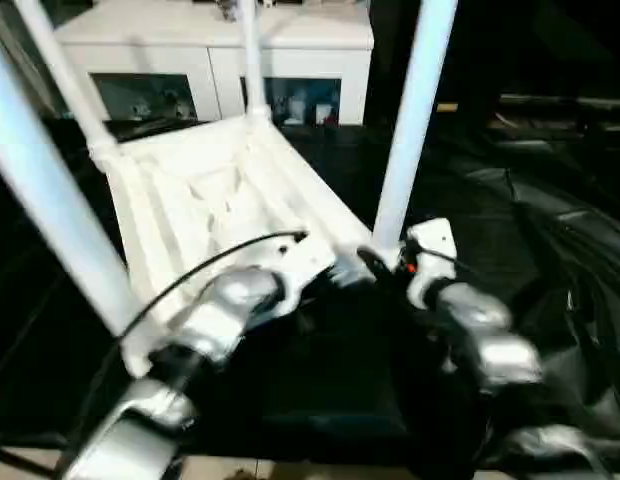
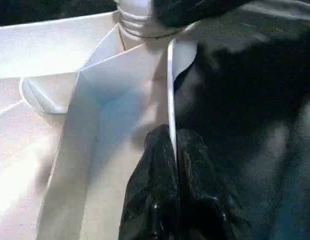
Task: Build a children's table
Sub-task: Rotate leg to tighten
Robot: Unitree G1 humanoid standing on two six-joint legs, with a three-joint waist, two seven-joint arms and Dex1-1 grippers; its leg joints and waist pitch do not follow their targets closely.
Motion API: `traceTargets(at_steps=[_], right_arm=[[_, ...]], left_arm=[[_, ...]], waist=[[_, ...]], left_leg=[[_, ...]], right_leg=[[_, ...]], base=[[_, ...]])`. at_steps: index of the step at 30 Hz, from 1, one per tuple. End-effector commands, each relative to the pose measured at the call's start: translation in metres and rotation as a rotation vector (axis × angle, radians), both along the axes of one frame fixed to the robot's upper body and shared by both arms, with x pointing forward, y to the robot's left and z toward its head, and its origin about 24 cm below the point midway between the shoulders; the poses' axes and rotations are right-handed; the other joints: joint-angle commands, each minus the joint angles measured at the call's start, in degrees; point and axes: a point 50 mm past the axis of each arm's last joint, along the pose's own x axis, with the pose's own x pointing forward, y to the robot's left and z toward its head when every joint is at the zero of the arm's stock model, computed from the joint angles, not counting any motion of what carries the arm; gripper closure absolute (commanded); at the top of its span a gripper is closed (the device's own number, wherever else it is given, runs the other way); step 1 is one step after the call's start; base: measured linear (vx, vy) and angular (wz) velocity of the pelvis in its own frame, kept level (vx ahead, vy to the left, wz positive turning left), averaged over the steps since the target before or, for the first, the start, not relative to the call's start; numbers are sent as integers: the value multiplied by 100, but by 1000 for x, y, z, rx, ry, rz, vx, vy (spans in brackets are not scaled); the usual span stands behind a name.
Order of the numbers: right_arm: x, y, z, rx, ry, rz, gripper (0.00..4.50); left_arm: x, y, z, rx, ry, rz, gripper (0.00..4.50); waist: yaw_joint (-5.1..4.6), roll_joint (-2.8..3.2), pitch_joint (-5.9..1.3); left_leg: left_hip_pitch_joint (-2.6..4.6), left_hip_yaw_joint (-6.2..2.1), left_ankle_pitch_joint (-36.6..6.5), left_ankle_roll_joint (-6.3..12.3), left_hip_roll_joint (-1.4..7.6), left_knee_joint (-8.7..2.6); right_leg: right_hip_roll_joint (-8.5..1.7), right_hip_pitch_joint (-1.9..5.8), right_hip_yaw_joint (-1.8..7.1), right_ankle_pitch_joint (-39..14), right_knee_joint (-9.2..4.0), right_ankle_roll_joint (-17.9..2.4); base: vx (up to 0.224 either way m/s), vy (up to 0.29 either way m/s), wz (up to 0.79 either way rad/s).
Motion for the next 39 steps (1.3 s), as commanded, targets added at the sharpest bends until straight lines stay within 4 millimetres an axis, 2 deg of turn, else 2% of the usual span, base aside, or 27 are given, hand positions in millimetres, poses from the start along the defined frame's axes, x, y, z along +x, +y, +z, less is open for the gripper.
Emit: traceTargets(at_steps=[1,5,6,7,8,11,16,19,22,24,27,28,34,37,39], right_arm=[[-5,7,2,-2,3,112,75],[-18,-16,7,-86,34,294,75],[-20,-17,8,-97,41,314,75],[-20,-17,8,-97,41,314,75],[-23,-18,7,-107,59,352,75],[-27,-17,4,-134,82,392,75],[-26,-13,3,-112,82,386,75],[-27,-11,2,-96,92,401,108],[-27,-11,3,-88,96,407,122],[-27,-11,3,-87,98,409,149],[-27,-11,3,-84,101,411,158],[-27,-11,2,-84,102,411,178],[-29,-11,-1,-77,113,403,186],[-24,-12,-6,-66,122,306,187],[-19,-13,-11,-57,131,211,187]], left_arm=[[-6,-3,-1,0,11,-61,450],[-22,11,6,-33,52,-243,450],[-24,13,7,-38,65,-256,450],[-24,13,7,-38,65,-256,450],[-26,15,8,-39,75,-266,450],[-27,18,9,-33,74,-259,450],[-27,19,10,-36,74,-251,450],[-28,18,10,-40,77,-262,450],[-28,19,10,-40,79,-261,450],[-28,20,10,-40,78,-260,450],[-28,20,10,-40,77,-257,450],[-28,20,10,-40,78,-256,450],[-29,20,9,-40,86,-250,450],[-24,19,6,-42,80,-190,450],[-18,16,3,-41,68,-134,450]], waist=[[8,-79,-316],[35,-60,-334],[46,-45,-342],[46,-45,-342],[34,-54,-335],[48,-51,-328],[46,-74,-319],[45,-76,-336],[53,-77,-343],[55,-81,-337],[53,-81,-334],[54,-79,-335],[56,-76,-348],[45,-66,-346],[18,-74,-319]], left_leg=[[105,-210,-860,403,415,-409],[108,-206,-715,499,423,-383],[111,-203,-643,528,428,-372],[111,-203,-643,528,428,-372],[105,-185,-653,574,421,-367],[128,-190,-761,544,433,-372],[121,-199,-853,422,422,-384],[118,-201,-671,474,427,-371],[114,-190,-563,534,419,-356],[116,-189,-634,531,414,-356],[116,-194,-666,497,417,-361],[119,-193,-684,486,415,-360],[117,-191,-593,519,412,-344],[119,-192,-602,511,411,-345],[122,-189,-733,449,400,-362]], right_leg=[[-540,189,271,-632,-410,-1229],[-537,207,261,-263,-368,-1368],[-533,209,258,-89,-337,-1418],[-533,209,258,-89,-337,-1418],[-524,204,253,29,-331,-1501],[-533,199,247,-187,-356,-1514],[-541,204,257,-481,-376,-1449],[-537,208,253,-257,-343,-1473],[-528,212,249,-60,-321,-1509],[-536,214,250,-134,-336,-1503],[-529,212,247,-223,-339,-1483],[-533,212,248,-257,-343,-1476],[-534,219,248,-97,-322,-1498],[-528,213,245,-85,-321,-1513],[-521,197,250,-306,-361,-1506]], base=[[0,0,0],[0,0,0],[0,0,0],[0,0,0],[0,0,0],[0,0,0],[0,0,0],[0,0,0],[0,0,0],[0,0,0],[0,0,0],[0,0,0],[0,0,0],[0,0,0],[0,0,0]])
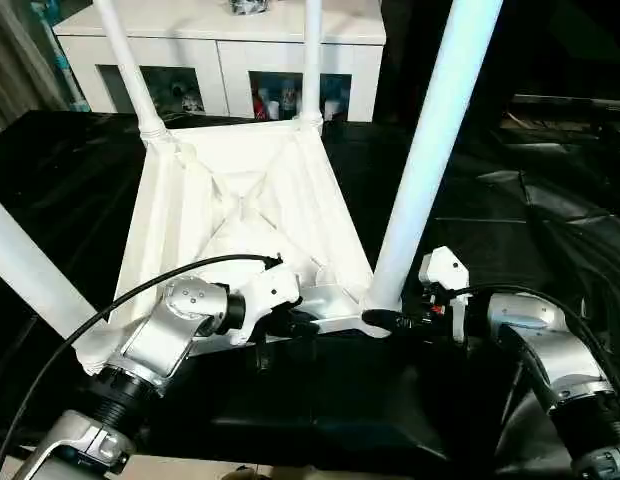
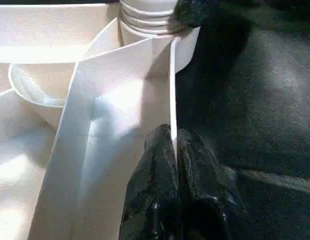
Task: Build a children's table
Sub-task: Rotate leg to tighten
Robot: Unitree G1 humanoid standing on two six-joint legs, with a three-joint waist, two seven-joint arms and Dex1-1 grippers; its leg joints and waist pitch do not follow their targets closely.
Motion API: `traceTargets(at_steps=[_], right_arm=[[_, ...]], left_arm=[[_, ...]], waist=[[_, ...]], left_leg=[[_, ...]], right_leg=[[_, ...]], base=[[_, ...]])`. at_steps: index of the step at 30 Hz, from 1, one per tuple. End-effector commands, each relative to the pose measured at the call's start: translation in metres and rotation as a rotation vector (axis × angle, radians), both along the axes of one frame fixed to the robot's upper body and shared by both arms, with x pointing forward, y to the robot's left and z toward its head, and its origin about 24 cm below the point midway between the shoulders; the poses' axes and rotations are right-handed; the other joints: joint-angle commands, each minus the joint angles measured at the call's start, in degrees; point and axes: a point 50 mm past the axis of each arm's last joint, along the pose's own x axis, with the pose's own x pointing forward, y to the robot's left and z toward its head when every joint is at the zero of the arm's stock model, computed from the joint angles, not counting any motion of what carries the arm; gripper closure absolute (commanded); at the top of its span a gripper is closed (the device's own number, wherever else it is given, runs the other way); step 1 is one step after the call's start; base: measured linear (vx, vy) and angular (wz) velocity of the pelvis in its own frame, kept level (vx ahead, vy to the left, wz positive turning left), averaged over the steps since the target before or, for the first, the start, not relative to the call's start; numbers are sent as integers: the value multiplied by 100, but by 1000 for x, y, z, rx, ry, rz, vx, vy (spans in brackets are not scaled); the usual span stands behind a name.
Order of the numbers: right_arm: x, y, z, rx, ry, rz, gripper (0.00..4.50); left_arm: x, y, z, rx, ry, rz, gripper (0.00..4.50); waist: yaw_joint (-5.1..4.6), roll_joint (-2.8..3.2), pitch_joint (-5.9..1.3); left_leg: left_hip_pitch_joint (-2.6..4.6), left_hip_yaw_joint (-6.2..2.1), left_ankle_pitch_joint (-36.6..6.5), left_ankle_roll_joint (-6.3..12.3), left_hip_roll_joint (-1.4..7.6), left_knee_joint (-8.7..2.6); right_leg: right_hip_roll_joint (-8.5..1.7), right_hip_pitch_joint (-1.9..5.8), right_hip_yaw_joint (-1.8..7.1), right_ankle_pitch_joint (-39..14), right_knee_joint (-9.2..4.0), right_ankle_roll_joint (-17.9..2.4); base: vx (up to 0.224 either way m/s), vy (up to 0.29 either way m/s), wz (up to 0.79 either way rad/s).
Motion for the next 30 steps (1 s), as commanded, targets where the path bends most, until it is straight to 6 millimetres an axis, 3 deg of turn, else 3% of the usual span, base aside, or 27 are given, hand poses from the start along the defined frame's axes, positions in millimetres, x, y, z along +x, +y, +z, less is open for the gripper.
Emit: traceTargets(at_steps=[1,5,7,9,11,15,22,23,27,28,30], right_arm=[[5,-2,-9,-13,23,-111,187],[13,7,-19,21,37,-341,188],[16,11,-23,29,43,-426,188],[22,25,-24,47,-12,-574,188],[25,32,-22,56,-45,-630,188],[29,42,-20,95,-76,-752,188],[28,56,-19,149,-50,-691,188],[30,52,-14,194,-60,-710,132],[35,41,-2,208,-106,-662,106],[35,38,-1,196,-100,-622,79],[30,33,0,127,-88,-451,73]], left_arm=[[8,-5,1,-19,-25,65,450],[20,-14,-2,-4,-47,171,450],[24,-19,-3,-3,-56,201,450],[31,-28,-3,15,-79,270,450],[34,-32,-4,15,-85,297,450],[39,-41,-4,2,-101,355,450],[37,-48,-5,-9,-110,339,450],[37,-47,-4,-17,-111,328,450],[34,-43,-1,-31,-117,286,450],[33,-40,-1,-30,-127,270,450],[30,-35,0,-34,-132,232,450]], waist=[[-10,-72,-307],[-31,-80,-280],[-48,-79,-277],[-57,-30,-280],[-58,-45,-290],[-52,-24,-293],[-28,-32,-300],[-23,-34,-296],[-32,-35,-290],[-27,-40,-295],[-36,-41,-292]], left_leg=[[135,-196,-923,307,391,-395],[191,-211,-1288,19,379,-434],[159,-235,-1325,-39,388,-464],[189,-239,-1430,-123,391,-471],[194,-243,-1520,-214,384,-481],[179,-235,-1500,-160,384,-487],[155,-233,-1431,-39,385,-495],[155,-233,-1433,-24,388,-495],[134,-243,-1492,6,393,-507],[139,-242,-1449,7,399,-505],[112,-236,-1313,90,386,-490]], right_leg=[[-534,198,255,-639,-408,-1446],[-546,156,271,-1599,-510,-1193],[-549,169,269,-1792,-522,-1070],[-553,113,284,-1857,-533,-1031],[-558,105,285,-1859,-547,-977],[-558,101,297,-1638,-549,-998],[-559,134,293,-1403,-530,-975],[-570,134,297,-1466,-540,-964],[-565,142,288,-1587,-545,-925],[-569,138,288,-1566,-548,-923],[-552,166,279,-1405,-526,-976]], base=[[0,0,0],[0,0,0],[0,0,0],[0,0,0],[0,0,0],[0,0,0],[0,0,0],[0,0,0],[0,0,0],[0,0,0],[0,0,0]])
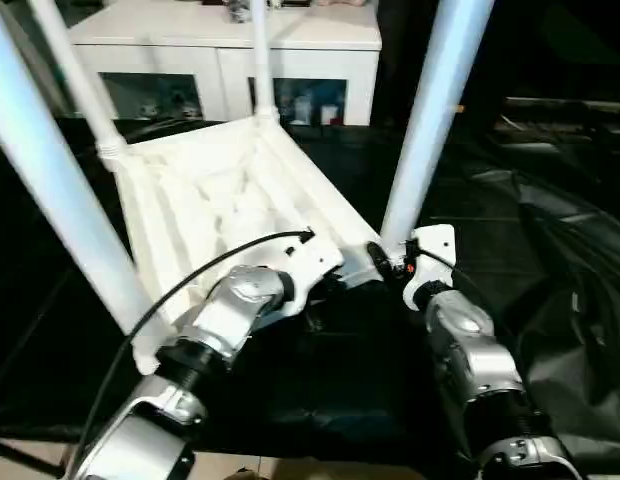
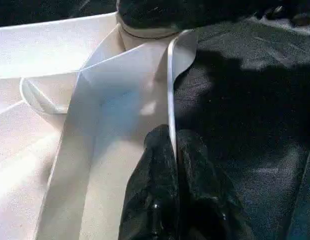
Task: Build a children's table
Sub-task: Rotate leg to tighten
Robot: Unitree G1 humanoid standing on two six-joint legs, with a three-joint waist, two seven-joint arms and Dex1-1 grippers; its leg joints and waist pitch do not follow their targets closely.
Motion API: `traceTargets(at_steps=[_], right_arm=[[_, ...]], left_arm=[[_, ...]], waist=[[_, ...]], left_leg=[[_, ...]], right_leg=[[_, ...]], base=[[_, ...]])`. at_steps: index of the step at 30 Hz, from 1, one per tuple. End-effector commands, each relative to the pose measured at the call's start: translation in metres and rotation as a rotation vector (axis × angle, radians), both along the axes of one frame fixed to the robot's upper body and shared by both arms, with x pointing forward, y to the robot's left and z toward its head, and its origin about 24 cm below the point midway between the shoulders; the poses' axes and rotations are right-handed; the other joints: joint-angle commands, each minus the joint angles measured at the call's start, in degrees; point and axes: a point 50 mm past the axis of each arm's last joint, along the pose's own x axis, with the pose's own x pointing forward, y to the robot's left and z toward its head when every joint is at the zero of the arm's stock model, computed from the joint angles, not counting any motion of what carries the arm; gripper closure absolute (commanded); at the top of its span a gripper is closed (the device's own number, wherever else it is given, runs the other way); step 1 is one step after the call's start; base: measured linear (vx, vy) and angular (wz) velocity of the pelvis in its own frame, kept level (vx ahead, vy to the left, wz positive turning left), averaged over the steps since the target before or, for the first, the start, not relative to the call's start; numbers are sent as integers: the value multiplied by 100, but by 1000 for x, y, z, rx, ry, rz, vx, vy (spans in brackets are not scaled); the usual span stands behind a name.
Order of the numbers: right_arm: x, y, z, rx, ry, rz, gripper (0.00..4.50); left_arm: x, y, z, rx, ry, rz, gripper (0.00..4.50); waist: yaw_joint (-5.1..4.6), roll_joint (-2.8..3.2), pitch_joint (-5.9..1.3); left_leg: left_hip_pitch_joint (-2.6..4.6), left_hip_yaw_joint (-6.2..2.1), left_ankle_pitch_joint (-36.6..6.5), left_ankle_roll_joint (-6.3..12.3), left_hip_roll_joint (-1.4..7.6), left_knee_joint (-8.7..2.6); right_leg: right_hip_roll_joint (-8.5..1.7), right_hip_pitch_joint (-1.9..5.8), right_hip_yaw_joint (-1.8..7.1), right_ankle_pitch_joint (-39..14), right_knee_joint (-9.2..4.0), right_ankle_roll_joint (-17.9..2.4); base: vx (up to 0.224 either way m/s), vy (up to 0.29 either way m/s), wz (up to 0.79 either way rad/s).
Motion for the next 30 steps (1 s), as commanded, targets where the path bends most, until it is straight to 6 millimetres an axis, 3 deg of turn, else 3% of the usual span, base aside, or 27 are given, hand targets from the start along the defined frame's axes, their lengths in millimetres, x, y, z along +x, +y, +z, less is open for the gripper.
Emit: traceTargets(at_steps=[1,6,13,17,23,30], right_arm=[[-4,4,11,-65,-14,243,73],[-23,-14,11,-192,19,534,73],[-27,-27,19,-199,25,618,73],[-34,-30,20,-205,60,718,73],[-35,-29,14,-218,82,737,117],[-36,-29,14,-210,91,751,175]], left_arm=[[-4,7,3,-31,-30,-46,450],[-15,17,4,-26,-10,-158,450],[-35,26,6,-41,43,-329,450],[-40,35,6,-27,68,-358,450],[-39,39,6,-22,74,-352,450],[-39,39,7,-22,76,-354,450]], waist=[[-2,-93,-287],[36,-102,-297],[32,-93,-315],[85,-79,-334],[86,-108,-308],[90,-105,-330]], left_leg=[[91,-240,-1274,140,398,-471],[85,-215,-1044,332,406,-425],[101,-209,-849,444,430,-411],[118,-185,-619,563,441,-377],[115,-188,-896,407,423,-394],[110,-184,-659,474,416,-367]], right_leg=[[-556,186,272,-1446,-504,-959],[-553,187,280,-1216,-480,-1022],[-537,186,260,-712,-396,-1331],[-512,178,250,-220,-335,-1442],[-539,184,258,-759,-394,-1352],[-529,194,256,-411,-352,-1392]], base=[[0,0,0],[0,0,0],[0,0,0],[0,0,0],[0,0,0],[0,0,0]])
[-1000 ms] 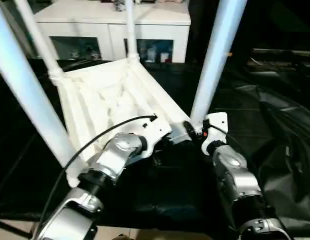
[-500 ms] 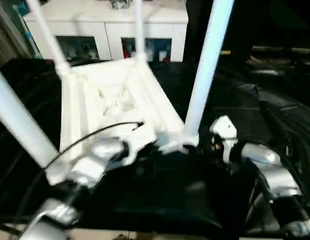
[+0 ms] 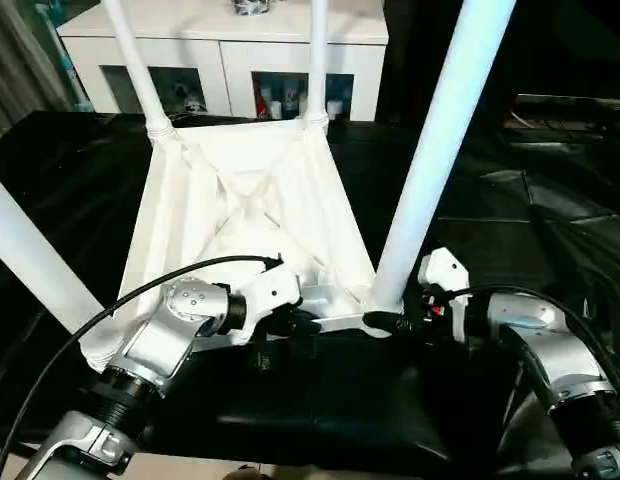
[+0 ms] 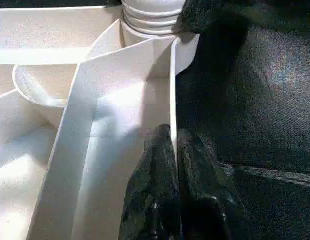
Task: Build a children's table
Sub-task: Rotate leg to tighten
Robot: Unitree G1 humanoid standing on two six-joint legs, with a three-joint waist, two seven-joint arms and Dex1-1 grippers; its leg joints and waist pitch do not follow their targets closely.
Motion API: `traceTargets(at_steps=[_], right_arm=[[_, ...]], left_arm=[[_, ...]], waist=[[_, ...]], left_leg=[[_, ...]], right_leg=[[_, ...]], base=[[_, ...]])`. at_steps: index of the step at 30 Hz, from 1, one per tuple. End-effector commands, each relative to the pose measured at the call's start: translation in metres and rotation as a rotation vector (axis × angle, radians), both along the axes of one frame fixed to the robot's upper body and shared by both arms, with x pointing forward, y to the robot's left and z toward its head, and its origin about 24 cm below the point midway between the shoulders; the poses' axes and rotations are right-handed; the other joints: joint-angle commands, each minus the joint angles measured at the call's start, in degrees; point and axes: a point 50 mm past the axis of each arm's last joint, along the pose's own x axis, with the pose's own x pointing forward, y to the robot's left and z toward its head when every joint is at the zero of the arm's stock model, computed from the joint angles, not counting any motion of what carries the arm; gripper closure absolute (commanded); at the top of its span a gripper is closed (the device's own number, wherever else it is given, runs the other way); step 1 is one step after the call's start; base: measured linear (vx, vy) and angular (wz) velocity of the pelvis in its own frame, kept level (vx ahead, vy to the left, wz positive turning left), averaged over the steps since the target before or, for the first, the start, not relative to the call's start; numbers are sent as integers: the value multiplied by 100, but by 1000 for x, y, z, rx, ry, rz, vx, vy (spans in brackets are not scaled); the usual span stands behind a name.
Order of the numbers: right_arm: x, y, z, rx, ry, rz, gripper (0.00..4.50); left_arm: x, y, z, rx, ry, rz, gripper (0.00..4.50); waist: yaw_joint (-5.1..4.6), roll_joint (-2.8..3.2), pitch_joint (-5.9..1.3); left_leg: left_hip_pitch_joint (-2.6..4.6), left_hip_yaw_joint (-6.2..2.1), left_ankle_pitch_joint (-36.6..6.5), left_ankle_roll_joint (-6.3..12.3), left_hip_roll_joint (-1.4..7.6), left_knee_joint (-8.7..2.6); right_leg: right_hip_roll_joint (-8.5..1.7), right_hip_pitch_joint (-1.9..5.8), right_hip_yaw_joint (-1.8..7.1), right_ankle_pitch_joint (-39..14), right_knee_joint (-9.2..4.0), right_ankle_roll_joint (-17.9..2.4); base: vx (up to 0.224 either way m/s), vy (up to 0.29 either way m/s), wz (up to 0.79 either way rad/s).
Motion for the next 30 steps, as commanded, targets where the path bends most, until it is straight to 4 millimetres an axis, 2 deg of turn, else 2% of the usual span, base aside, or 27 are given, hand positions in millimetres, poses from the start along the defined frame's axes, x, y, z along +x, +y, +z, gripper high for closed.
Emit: traceTargets(at_steps=[1,10,13,15,16,17,18,19,21,23,24,25,27,29,30], right_arm=[[-3,1,-1,-9,13,29,175],[0,4,-9,4,25,-59,182],[10,9,-16,24,10,-240,182],[12,11,-18,33,7,-290,183],[17,15,-22,53,4,-390,183],[18,16,-22,57,4,-408,183],[26,20,-27,79,4,-592,183],[27,21,-28,81,5,-618,183],[33,23,-32,87,7,-794,183],[35,25,-35,92,24,-906,183],[36,27,-36,92,33,-945,183],[37,29,-36,83,30,-960,183],[38,36,-36,76,21,-954,183],[37,41,-36,93,24,-930,183],[37,43,-35,104,21,-916,183]], left_arm=[[-2,-7,4,-24,-9,-39,450],[1,-8,2,-28,-15,2,450],[9,-14,-1,-33,-30,87,450],[12,-16,-2,-31,-30,110,450],[17,-21,-4,-29,-36,163,450],[19,-22,-4,-29,-38,173,450],[27,-30,-7,-19,-46,259,450],[28,-31,-7,-17,-47,272,450],[34,-40,-8,-14,-48,349,450],[38,-49,-9,-16,-52,395,450],[39,-52,-9,-19,-54,407,450],[40,-56,-9,-21,-58,420,450],[41,-64,-9,-21,-63,424,450],[40,-67,-9,-19,-65,411,450],[39,-68,-9,-22,-66,398,450]], waist=[[-5,-90,-341],[-24,-92,-342],[-80,-93,-306],[-107,-94,-292],[-122,-103,-286],[-125,-89,-274],[-145,-71,-272],[-158,-74,-271],[-170,-89,-273],[-179,-81,-283],[-177,-57,-300],[-167,-52,-303],[-146,-53,-324],[-95,-52,-350],[-93,-54,-349]], left_leg=[[133,-192,-665,465,415,-372],[131,-193,-679,445,410,-369],[149,-199,-971,278,398,-401],[173,-208,-1190,149,393,-420],[162,-214,-1237,93,388,-430],[204,-216,-1413,16,390,-437],[200,-226,-1456,-54,384,-456],[200,-230,-1508,-88,383,-462],[209,-244,-1568,-179,378,-470],[216,-242,-1566,-185,377,-469],[211,-239,-1470,-178,384,-477],[206,-241,-1451,-166,381,-476],[190,-224,-1284,-101,368,-463],[151,-219,-978,64,369,-431],[145,-217,-942,103,368,-428]], right_leg=[[-530,201,259,-385,-355,-1413],[-525,201,256,-423,-352,-1424],[-531,181,264,-961,-419,-1355],[-544,166,270,-1390,-469,-1273],[-544,175,273,-1561,-483,-1193],[-549,137,276,-1836,-522,-1128],[-544,127,283,-1967,-526,-1072],[-543,118,286,-2014,-531,-1056],[-557,118,279,-2156,-553,-985],[-555,104,289,-2061,-553,-968],[-538,104,294,-1732,-536,-996],[-537,113,290,-1627,-526,-1012],[-529,136,288,-1260,-495,-1044],[-552,176,288,-788,-446,-1092],[-548,178,285,-714,-440,-1107]], base=[[0,0,0],[0,0,0],[0,0,0],[0,0,0],[0,0,0],[0,0,0],[0,0,0],[0,0,0],[0,0,0],[0,0,0],[0,0,0],[0,0,0],[0,0,0],[0,0,0],[0,0,0]])
